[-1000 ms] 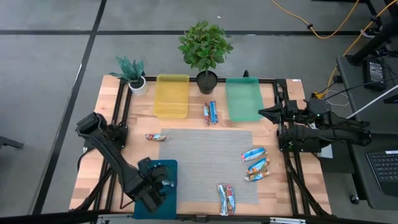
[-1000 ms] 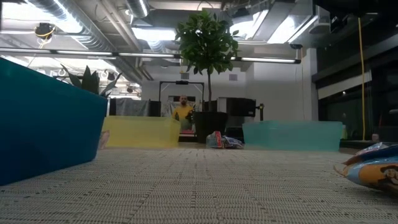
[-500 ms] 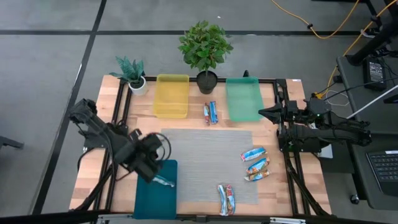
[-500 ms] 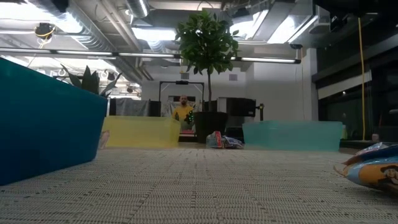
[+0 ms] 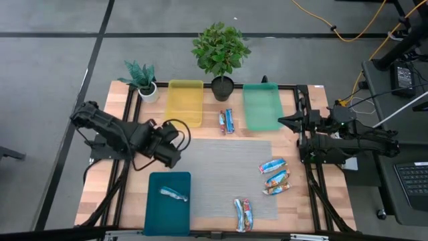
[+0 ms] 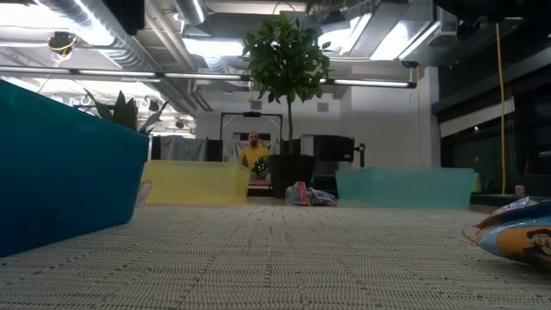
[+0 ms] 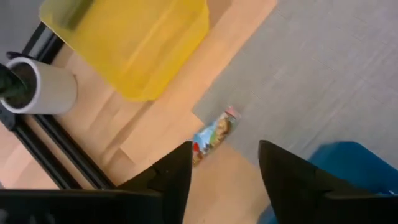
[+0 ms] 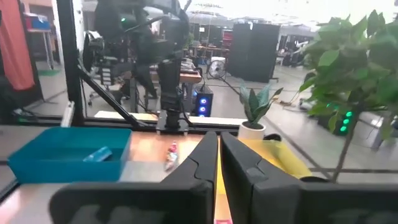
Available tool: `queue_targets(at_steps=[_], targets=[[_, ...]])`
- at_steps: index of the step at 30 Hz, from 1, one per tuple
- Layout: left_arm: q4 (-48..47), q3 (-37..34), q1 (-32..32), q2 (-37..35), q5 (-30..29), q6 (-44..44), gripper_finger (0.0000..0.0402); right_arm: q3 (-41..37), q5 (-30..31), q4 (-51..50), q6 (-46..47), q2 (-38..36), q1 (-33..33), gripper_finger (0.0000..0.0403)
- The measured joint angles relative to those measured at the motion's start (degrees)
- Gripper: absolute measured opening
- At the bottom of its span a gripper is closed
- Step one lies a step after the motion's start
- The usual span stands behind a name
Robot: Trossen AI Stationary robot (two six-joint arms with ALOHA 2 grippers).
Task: Pick and place Granola Bars by type
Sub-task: Put the red granola bar into the yellow transparent bin
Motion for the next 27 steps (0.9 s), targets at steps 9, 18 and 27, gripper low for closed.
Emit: queue_targets(at_steps=[9,18,27], targets=[[5.7,-8.5,6.6,-0.9,6.3,15.4,0.0242,0.0,6.6,0.6,-0.4,0.0,0.0,0.0023],[20.5,-21.8,10.2,-4.3,9.3,28.6,0.0244,0.0,9.8,1.5,1.6,0.0,0.0,0.0023],[33.3,-32.9,14.9,-6.0,14.3,38.1,0.0244,0.0,10.5,1.4,2.9,0.0,0.0,0.0023]])
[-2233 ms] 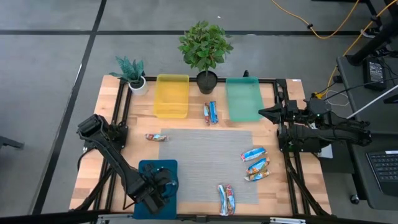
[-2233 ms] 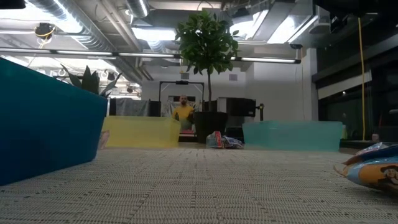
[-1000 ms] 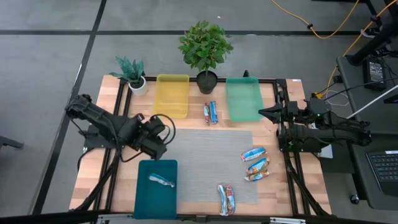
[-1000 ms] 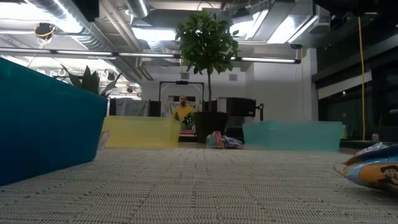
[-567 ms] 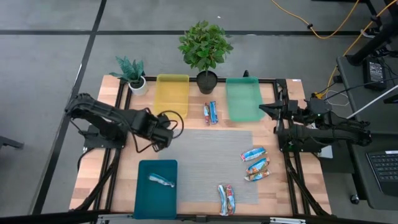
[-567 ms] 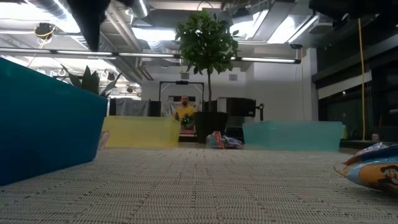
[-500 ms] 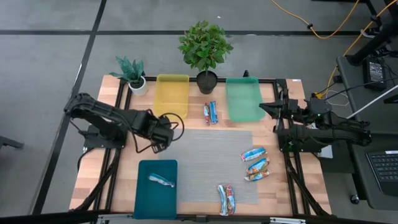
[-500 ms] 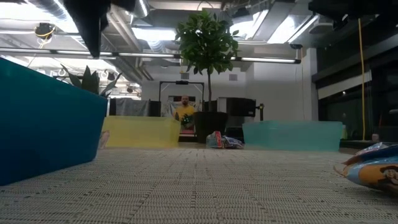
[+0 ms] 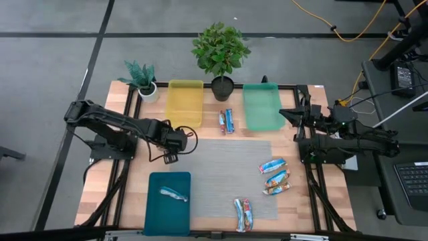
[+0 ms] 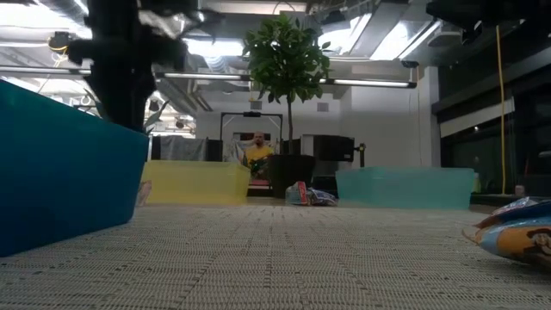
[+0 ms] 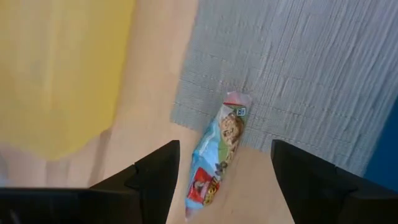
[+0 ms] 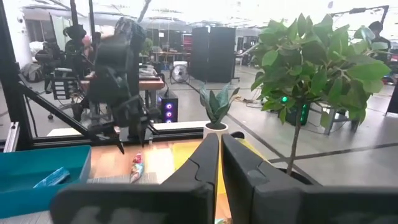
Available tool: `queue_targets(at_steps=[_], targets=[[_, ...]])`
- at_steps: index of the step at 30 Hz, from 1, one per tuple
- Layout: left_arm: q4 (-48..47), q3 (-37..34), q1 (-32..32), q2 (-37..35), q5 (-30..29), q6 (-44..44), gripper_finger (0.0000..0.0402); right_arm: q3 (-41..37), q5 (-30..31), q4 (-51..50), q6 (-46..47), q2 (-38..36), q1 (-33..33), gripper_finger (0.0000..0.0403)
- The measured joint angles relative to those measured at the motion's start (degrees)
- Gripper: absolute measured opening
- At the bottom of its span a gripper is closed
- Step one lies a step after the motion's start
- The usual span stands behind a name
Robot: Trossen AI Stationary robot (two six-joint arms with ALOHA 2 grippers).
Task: Pick and place Granola Bars by type
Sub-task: Put the red granola bar into the yellow transparent bin
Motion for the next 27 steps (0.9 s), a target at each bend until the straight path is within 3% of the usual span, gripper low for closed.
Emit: queue_targets(at_steps=[4,15,27], targets=[[4.6,-3.6,2.6,0.0,4.5,2.8,0.0244,0.0,0.1,0.0,0.3,0.0,0.0,0.0023],[14.0,-10.0,5.3,0.0,6.3,8.7,0.0244,0.0,0.1,-0.2,1.4,0.0,0.0,0.0023],[19.9,-14.9,5.3,0.1,7.2,8.2,0.0244,0.0,0.1,-0.2,1.2,0.0,0.0,0.0023]])
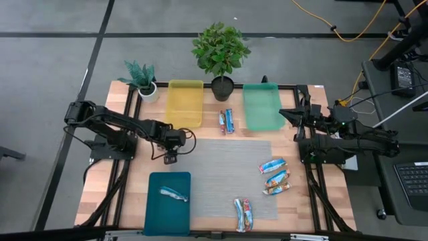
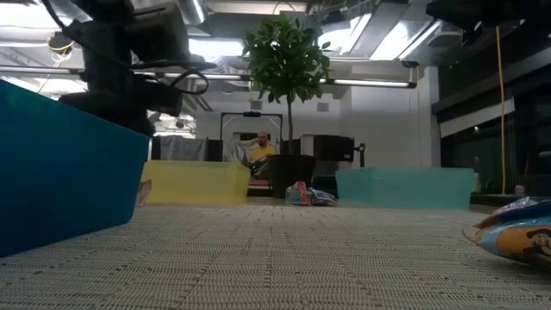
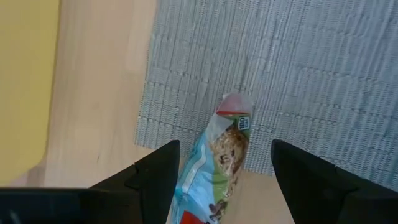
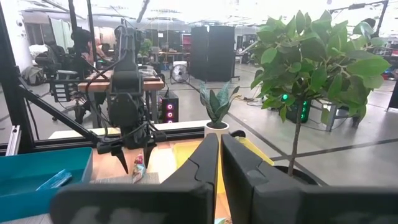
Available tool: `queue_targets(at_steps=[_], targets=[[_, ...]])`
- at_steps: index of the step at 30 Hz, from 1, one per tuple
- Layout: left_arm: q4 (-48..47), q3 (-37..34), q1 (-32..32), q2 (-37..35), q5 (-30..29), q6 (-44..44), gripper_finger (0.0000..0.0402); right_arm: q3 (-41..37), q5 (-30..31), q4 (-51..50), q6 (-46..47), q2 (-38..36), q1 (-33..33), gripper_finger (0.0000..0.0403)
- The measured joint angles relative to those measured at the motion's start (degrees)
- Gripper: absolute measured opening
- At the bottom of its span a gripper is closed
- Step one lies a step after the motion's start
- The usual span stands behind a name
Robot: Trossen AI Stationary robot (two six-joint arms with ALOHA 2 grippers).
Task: Pick and place Granola Bars by type
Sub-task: Put the red granola bar into the yellow transparent bin
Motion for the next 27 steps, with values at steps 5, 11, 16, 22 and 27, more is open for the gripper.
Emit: queue_targets(at_steps=[5,11,16,22,27], targets=[[2.2,-2.1,0.0,0.0,0.0,-1.2,0.0244,0.0,0.0,0.0,0.0,0.0,0.0,0.0023],[2.2,-2.2,0.0,0.0,-0.2,-1.3,0.022,0.0,0.0,0.0,-0.1,0.0,0.0,0.0023],[2.2,-2.2,0.0,0.5,-0.2,-1.3,0.0181,0.0,0.0,0.0,-0.2,0.0,0.0,0.0023],[2.8,-2.2,0.0,2.8,2.8,-1.1,0.0132,0.0,0.0,-0.3,-0.2,0.0,0.0,0.0023],[4.0,-2.2,0.0,3.4,3.1,-2.1,0.0093,0.0,0.0,-0.4,-0.3,0.0,0.0,0.0023]])
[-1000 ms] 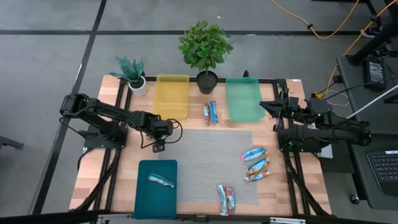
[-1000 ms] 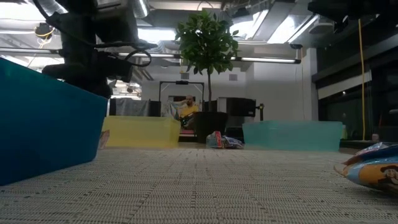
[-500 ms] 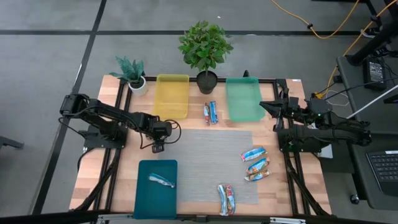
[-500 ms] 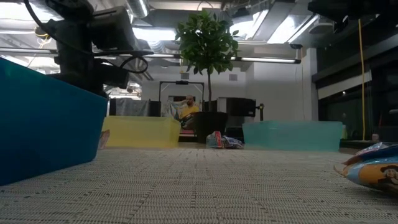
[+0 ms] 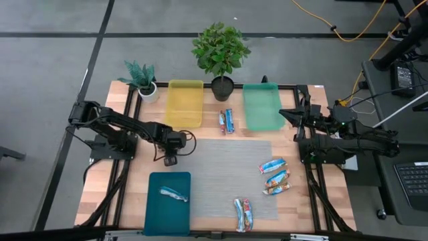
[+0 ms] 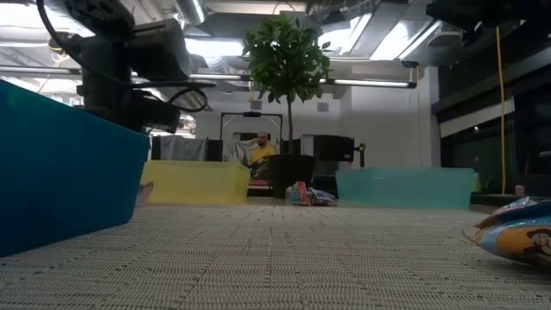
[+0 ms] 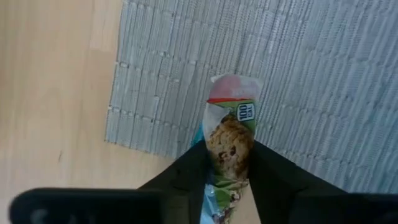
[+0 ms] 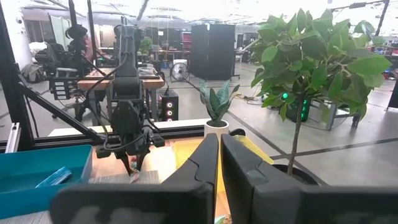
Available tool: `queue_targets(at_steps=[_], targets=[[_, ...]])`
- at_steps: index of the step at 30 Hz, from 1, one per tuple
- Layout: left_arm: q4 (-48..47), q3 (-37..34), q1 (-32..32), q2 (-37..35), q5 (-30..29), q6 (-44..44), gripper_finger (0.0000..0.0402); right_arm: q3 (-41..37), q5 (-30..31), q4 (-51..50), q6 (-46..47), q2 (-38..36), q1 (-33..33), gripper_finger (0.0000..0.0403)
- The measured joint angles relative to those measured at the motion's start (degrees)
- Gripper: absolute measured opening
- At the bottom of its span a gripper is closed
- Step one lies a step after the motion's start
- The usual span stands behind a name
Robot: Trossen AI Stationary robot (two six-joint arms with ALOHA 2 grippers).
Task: Pick and place Granola Bars by type
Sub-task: Put the red granola bar into the yellow transparent bin
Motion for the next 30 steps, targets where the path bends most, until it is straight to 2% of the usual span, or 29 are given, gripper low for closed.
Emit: queue_targets(at_steps=[6,10,19,25,30], targets=[[-0.1,0.2,0.1,-0.1,0.0,-2.6,0.005,0.0,0.0,0.0,0.0,0.0,0.0,0.0023],[-2.7,3.4,0.1,-0.1,0.0,-2.7,0.0031,0.0,0.0,0.0,0.0,0.0,0.0,0.0023],[-13.0,20.6,0.1,-0.1,-1.1,0.1,0.0025,0.0,0.0,0.0,-0.2,0.0,0.0,0.0023],[-15.9,33.5,0.2,-0.2,-7.0,5.1,0.0023,0.0,0.0,0.0,-0.2,0.0,0.0,0.0023],[-15.9,40.6,1.1,-0.2,-11.7,6.8,0.0026,0.0,0.0,0.0,-0.3,0.0,0.0,0.0023]])
